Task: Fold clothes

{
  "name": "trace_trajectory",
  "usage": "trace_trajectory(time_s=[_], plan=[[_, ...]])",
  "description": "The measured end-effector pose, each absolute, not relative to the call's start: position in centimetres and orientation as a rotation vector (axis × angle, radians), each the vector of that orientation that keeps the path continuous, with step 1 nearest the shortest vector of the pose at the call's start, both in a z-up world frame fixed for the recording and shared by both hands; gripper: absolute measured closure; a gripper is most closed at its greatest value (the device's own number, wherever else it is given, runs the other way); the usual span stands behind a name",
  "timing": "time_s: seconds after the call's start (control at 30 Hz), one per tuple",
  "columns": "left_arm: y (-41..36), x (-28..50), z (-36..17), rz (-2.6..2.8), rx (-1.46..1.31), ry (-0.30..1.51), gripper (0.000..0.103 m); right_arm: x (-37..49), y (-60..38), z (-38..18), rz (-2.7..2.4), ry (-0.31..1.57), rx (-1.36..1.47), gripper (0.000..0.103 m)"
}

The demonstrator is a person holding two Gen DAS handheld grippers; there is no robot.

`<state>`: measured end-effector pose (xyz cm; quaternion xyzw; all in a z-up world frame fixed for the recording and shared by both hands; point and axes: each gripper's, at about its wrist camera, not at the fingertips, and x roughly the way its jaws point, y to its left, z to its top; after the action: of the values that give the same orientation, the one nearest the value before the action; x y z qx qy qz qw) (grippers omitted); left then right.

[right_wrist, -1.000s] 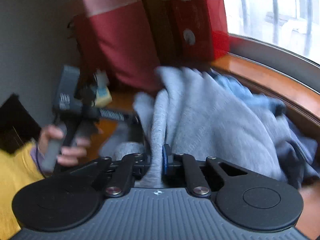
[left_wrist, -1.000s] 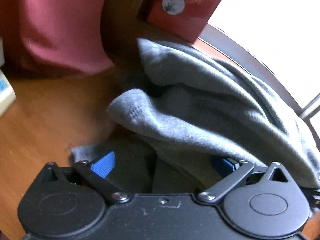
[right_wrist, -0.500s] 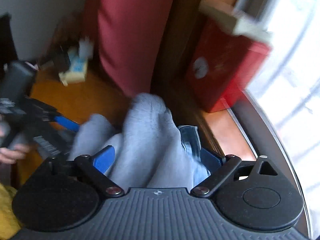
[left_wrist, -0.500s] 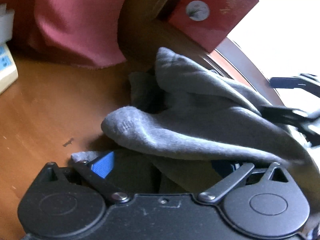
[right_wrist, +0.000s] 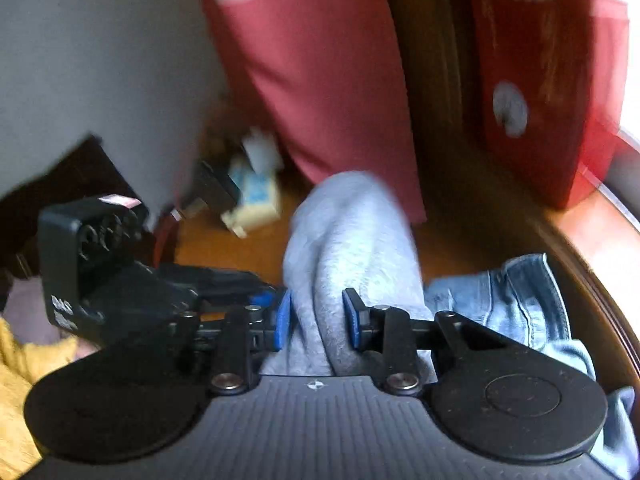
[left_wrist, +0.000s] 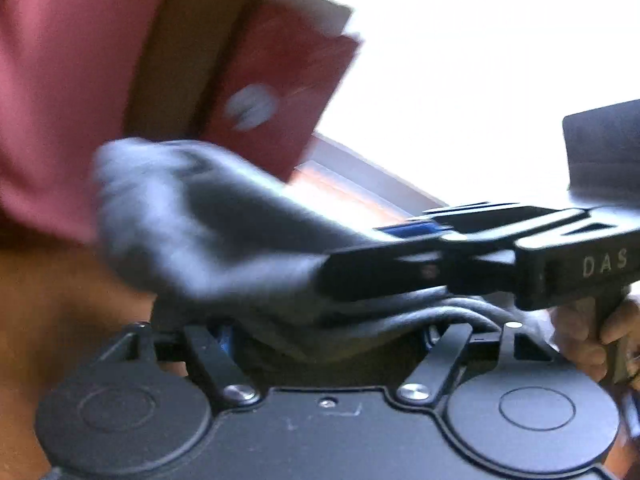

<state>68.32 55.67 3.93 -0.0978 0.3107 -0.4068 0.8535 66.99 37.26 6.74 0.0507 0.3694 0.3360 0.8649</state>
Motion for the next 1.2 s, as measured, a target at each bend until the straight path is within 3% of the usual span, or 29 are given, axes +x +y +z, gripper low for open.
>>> trace_trajectory(time_s=[0.2, 0.33, 0.37, 0.5, 0.53, 0.73, 0.87, 1.2], plan=[[50.6, 59.8, 11.4, -1.044, 0.018, 0.409, 0.031, 54.9, 32.7, 12.9, 0.629, 0.467, 0.176, 0.068], [44.1, 52.7, 13.1, -1.202, 0.214, 0.298, 0.031, 44.6, 26.9, 15.2, 0.467, 0.332, 0.23, 0.064], [42.3, 51.1, 12.4, -1.221, 0.262, 0.318, 0.029, 41.6, 25.4, 15.3, 0.41, 0.302, 0.25, 0.058], [35.0, 44.7, 9.5, -1.294, 0.454, 0.397, 0.016, 30.4, 19.5, 12.8, 0.09, 0.244, 0.301, 0.012], [33.2, 43.1, 8.7, -1.312, 0.503, 0.416, 0.016, 28.3, 18.2, 11.4, -0.017, 0.277, 0.316, 0.011], [28.5, 36.9, 4.5, -1.306, 0.667, 0.53, 0.007, 18.2, 12.8, 2.8, -0.531, 0.542, 0.436, 0.011], [30.2, 35.4, 3.5, -1.247, 0.636, 0.644, 0.005, 13.3, 13.0, -0.5, -0.592, 0.555, 0.496, 0.011], [31.7, 36.5, 2.4, -1.024, 0.612, 0.769, 0.004, 18.2, 11.8, -2.4, -0.451, 0.558, 0.553, 0.011]])
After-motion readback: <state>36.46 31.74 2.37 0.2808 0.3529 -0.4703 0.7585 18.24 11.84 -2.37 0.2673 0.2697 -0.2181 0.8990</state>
